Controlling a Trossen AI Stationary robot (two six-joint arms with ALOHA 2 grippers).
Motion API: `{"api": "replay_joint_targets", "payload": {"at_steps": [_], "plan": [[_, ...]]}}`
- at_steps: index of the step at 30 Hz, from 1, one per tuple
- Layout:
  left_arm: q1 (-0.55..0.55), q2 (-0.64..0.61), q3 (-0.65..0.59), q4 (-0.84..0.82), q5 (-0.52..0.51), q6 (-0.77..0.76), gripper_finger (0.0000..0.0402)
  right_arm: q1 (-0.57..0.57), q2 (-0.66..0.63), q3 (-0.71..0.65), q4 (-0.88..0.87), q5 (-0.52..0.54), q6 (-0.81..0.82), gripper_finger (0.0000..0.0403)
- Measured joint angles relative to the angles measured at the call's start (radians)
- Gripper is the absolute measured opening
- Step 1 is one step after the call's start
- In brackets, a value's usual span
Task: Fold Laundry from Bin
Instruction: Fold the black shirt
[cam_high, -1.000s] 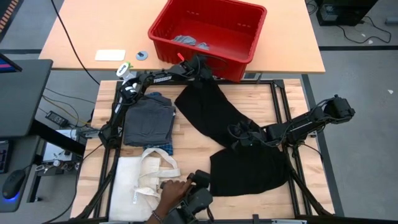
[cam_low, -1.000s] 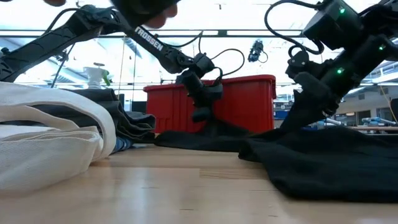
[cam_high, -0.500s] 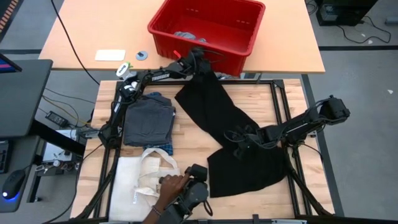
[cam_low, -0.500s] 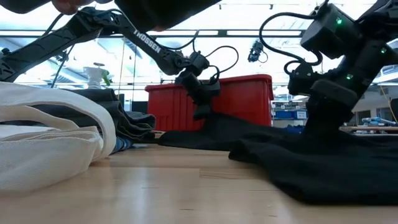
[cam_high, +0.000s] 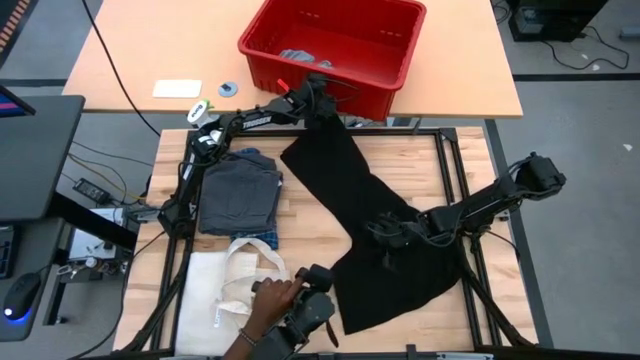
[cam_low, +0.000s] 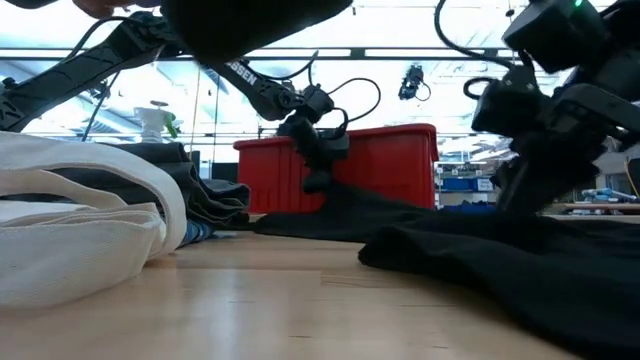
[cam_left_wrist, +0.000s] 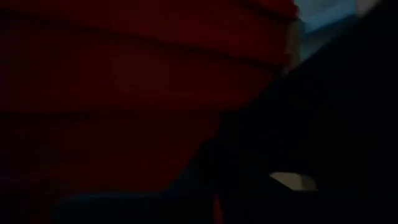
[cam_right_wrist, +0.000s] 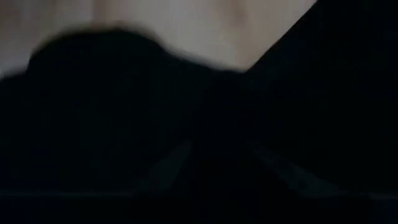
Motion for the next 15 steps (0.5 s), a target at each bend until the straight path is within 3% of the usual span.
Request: {"api": "replay_joint_targets", "payload": {"at_steps": [5, 8, 12, 15], "plan": [[0.001, -0.004, 0.003, -0.054, -0.004, 0.002, 0.0011, -0.001, -0.104, 0.0, -0.002, 0.167, -0.029, 0.0152], [0.001, -0.005, 0.004, -0.063, -0.048, -0.003, 0.0012, 0.0, -0.193, 0.002, -0.09, 0.29, 0.008, 0.0152], [0.003, -0.005, 0.004, -0.083, -0.102, -0.001, 0.0012, -0.006, -0.29, 0.002, -0.335, 0.421, 0.238, 0.0152], [0.003, -0.006, 0.004, -0.108, -0.124, -0.004, 0.0012, -0.019, -0.301, 0.003, -0.534, 0.402, 0.428, 0.0152]]}}
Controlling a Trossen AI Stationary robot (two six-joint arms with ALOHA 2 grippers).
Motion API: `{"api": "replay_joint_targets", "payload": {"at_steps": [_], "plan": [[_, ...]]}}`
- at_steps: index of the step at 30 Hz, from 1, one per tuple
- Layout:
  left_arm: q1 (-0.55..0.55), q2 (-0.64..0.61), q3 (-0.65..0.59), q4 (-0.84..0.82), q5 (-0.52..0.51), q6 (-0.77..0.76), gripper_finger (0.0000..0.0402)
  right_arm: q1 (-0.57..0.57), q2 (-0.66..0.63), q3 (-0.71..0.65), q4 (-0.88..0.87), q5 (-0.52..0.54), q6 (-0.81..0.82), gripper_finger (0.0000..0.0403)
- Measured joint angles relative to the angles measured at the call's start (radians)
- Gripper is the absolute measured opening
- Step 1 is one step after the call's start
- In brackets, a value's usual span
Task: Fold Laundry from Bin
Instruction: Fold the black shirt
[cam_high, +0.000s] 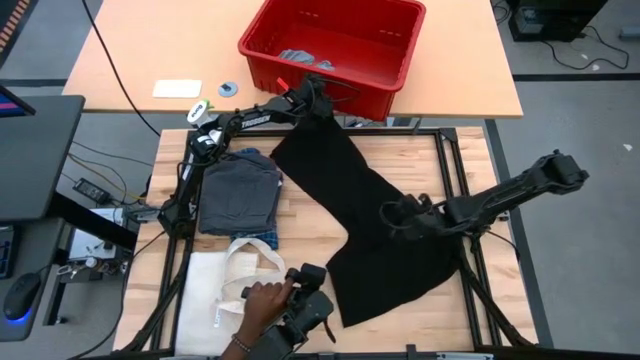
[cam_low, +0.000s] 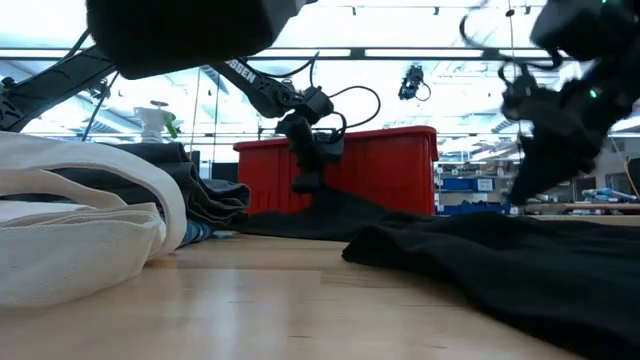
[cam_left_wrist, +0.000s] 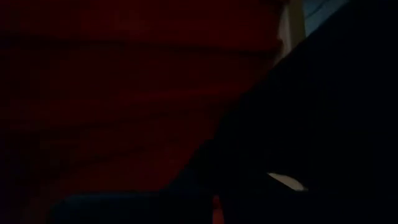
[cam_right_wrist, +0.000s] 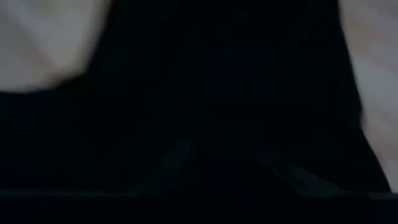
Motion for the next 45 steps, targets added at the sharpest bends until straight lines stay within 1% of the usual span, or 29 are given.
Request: {"api": "replay_joint_targets", "payload": {"at_steps": [3, 6, 10, 13, 17, 20, 25, 30, 32, 34, 36, 40, 43, 45], "plan": [[0.0, 0.0, 0.0, -0.018, -0.015, -0.002, 0.0013, -0.005, 0.035, 0.0, -0.106, -0.043, 0.096, 0.0152], [0.004, 0.0, 0.0, -0.022, -0.021, -0.001, 0.0013, -0.005, 0.079, 0.0, -0.122, -0.078, 0.114, 0.0152], [0.017, 0.0, -0.001, -0.025, -0.036, 0.002, 0.0013, -0.005, 0.147, 0.002, -0.158, -0.179, 0.129, 0.0151], [0.032, 0.0, -0.002, -0.032, -0.042, 0.003, 0.0013, 0.001, 0.185, 0.009, -0.172, -0.215, 0.152, 0.0151], [0.049, 0.0, -0.003, -0.044, -0.042, -0.013, 0.0013, 0.038, 0.185, 0.027, -0.195, -0.247, 0.157, 0.0151], [0.058, 0.0, -0.003, -0.056, -0.041, -0.03, 0.0013, 0.07, 0.165, 0.062, -0.267, -0.275, 0.161, 0.0151], [0.067, 0.0, -0.003, -0.069, -0.037, -0.039, 0.0013, 0.078, 0.134, 0.099, -0.378, -0.183, 0.169, 0.0151], [0.054, 0.0, -0.003, -0.064, -0.031, -0.062, 0.0014, 0.075, 0.085, 0.121, -0.372, -0.068, 0.16, 0.0151], [0.051, 0.0, -0.003, -0.069, -0.018, -0.084, 0.0018, 0.075, 0.07, 0.129, -0.364, -0.04, 0.16, 0.0151], [0.049, 0.0, -0.003, -0.089, -0.004, -0.089, 0.0033, 0.075, 0.057, 0.132, -0.355, -0.025, 0.16, 0.0151], [0.048, 0.0, -0.003, -0.116, -0.002, -0.099, 0.0059, 0.075, 0.054, 0.132, -0.34, -0.022, 0.158, 0.0151], [0.055, -0.006, -0.003, -0.138, -0.002, -0.156, 0.0139, 0.085, 0.053, 0.132, -0.294, -0.017, 0.139, 0.0151], [0.054, -0.028, -0.003, -0.143, -0.026, -0.181, 0.0203, 0.1, 0.053, 0.132, -0.273, 0.007, 0.118, 0.0151], [0.048, -0.049, -0.005, -0.146, -0.03, -0.203, 0.0239, 0.109, 0.053, 0.132, -0.267, 0.025, 0.115, 0.0151]]}}
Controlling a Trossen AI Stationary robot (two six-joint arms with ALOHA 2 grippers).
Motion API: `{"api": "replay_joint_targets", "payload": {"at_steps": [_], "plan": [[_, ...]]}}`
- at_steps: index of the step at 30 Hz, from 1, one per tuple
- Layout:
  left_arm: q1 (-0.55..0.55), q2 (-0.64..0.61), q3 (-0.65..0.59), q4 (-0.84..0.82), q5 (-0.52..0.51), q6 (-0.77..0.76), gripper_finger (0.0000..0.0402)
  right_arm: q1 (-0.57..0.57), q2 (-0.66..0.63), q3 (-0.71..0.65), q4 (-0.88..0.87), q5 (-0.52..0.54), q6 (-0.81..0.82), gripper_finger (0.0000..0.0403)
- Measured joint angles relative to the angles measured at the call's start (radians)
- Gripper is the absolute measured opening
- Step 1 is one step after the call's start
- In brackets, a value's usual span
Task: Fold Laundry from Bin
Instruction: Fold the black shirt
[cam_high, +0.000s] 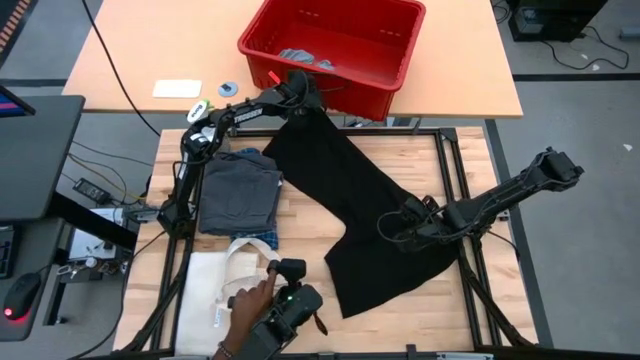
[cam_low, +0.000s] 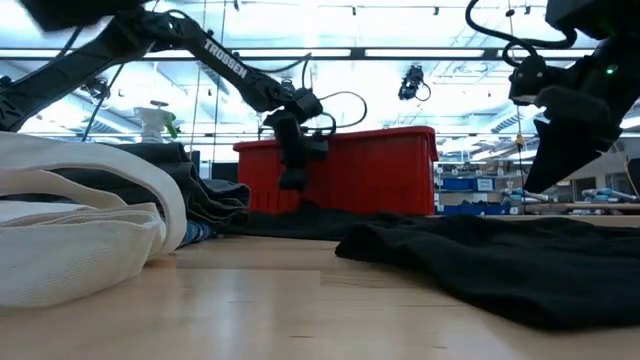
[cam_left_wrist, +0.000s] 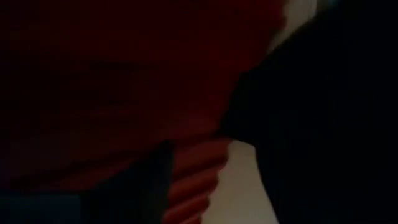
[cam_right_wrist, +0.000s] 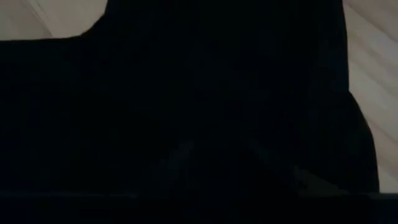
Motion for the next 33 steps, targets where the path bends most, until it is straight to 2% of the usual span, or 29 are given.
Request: {"api": "replay_joint_targets", "payload": {"at_steps": [4, 6, 8, 13, 15, 18, 20, 21, 24, 26, 27, 30, 33], "plan": [[-0.005, -0.065, 0.005, -0.006, 0.023, -0.08, 0.0277, 0.019, 0.0, 0.0, 0.012, 0.023, 0.015, 0.0151], [-0.003, -0.098, 0.006, -0.088, 0.102, -0.135, 0.028, 0.032, 0.0, 0.0, 0.036, 0.047, 0.025, 0.0151], [0.008, -0.121, 0.003, -0.182, 0.25, -0.205, 0.0278, 0.048, 0.0, -0.001, 0.085, 0.091, 0.025, 0.0151], [0.054, -0.155, 0.004, -0.387, 0.776, -0.364, 0.0259, 0.081, 0.016, -0.05, 0.29, 0.185, -0.061, 0.0151], [0.067, -0.152, -0.009, -0.457, 0.896, -0.38, 0.0247, 0.083, 0.027, -0.068, 0.356, 0.208, -0.1, 0.0151], [0.055, -0.152, -0.052, -0.466, 0.899, -0.399, 0.0226, 0.077, 0.047, -0.083, 0.412, 0.261, -0.149, 0.0151], [0.028, -0.157, -0.076, -0.464, 0.863, -0.406, 0.0212, 0.063, 0.056, -0.088, 0.451, 0.321, -0.18, 0.0151], [0.013, -0.159, -0.087, -0.463, 0.813, -0.406, 0.0205, 0.056, 0.06, -0.088, 0.469, 0.355, -0.2, 0.0151], [-0.026, -0.159, -0.124, -0.431, 0.566, -0.413, 0.0187, 0.025, 0.061, -0.09, 0.548, 0.447, -0.285, 0.0151], [-0.031, -0.158, -0.137, -0.401, 0.434, -0.437, 0.018, 0.003, 0.061, -0.09, 0.605, 0.464, -0.354, 0.0151], [-0.029, -0.158, -0.139, -0.398, 0.4, -0.457, 0.0177, -0.008, 0.061, -0.09, 0.631, 0.452, -0.387, 0.0151], [0.003, -0.158, -0.141, -0.397, 0.384, -0.532, 0.0174, -0.026, 0.061, -0.09, 0.648, 0.387, -0.417, 0.0151], [0.061, -0.158, -0.141, -0.414, 0.404, -0.599, 0.0174, -0.022, 0.061, -0.116, 0.68, 0.366, -0.417, 0.0151]]}}
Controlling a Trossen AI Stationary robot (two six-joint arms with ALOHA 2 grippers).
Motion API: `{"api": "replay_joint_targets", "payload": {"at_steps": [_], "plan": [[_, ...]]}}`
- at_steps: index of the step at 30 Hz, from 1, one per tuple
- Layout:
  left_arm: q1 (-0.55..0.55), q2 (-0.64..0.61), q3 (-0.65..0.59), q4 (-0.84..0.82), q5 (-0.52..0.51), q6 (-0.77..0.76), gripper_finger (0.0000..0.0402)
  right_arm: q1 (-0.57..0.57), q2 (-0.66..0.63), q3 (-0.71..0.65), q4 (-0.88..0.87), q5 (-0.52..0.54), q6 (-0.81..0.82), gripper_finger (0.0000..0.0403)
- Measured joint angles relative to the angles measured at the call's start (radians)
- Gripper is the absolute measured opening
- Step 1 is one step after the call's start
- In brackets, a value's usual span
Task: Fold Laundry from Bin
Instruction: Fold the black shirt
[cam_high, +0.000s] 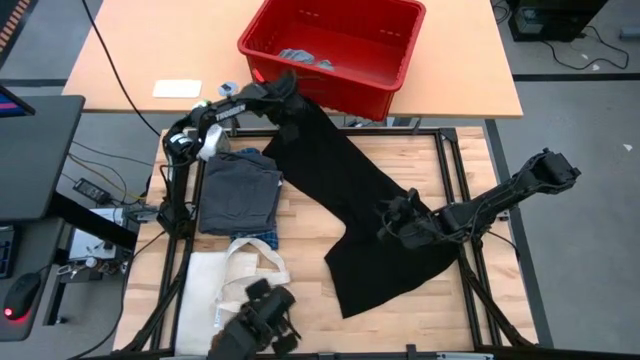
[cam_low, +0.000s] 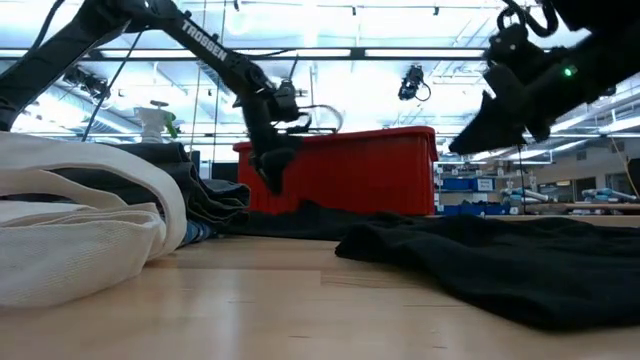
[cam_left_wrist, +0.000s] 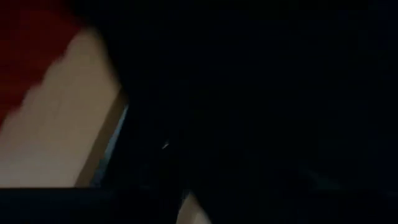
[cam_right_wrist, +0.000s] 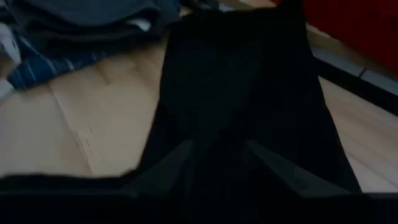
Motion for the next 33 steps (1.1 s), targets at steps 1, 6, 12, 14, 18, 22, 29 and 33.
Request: {"api": "replay_joint_targets", "payload": {"at_steps": [1, 6, 12, 14, 18, 22, 29, 33], "plan": [[0.023, 0.0, 0.0, -0.016, 0.014, -0.018, 0.0174, 0.005, 0.0, -0.012, 0.006, 0.0, -0.001, 0.0151], [0.129, 0.008, -0.015, -0.093, 0.132, -0.079, 0.0174, 0.011, 0.0, -0.037, 0.008, 0.0, -0.003, 0.0151], [0.168, 0.008, -0.111, -0.067, 0.183, -0.127, 0.0174, 0.011, 0.0, -0.037, 0.067, 0.0, -0.057, 0.0151], [0.162, 0.008, -0.163, -0.021, 0.188, -0.128, 0.0174, 0.011, 0.0, -0.037, 0.095, 0.0, -0.091, 0.0151], [0.154, 0.001, -0.228, 0.073, 0.191, -0.146, 0.0174, 0.011, 0.0, -0.037, 0.132, 0.0, -0.125, 0.0151], [0.148, 0.0, -0.243, 0.097, 0.2, -0.156, 0.0174, 0.01, 0.0, -0.037, 0.135, 0.0, -0.125, 0.0151], [0.08, 0.015, -0.248, 0.139, 0.183, -0.117, 0.0174, 0.011, 0.0, -0.037, 0.151, 0.0, -0.128, 0.0151], [0.029, 0.012, -0.247, 0.15, 0.133, -0.059, 0.0159, 0.01, 0.0, -0.037, 0.151, 0.0, -0.132, 0.0151]]}}
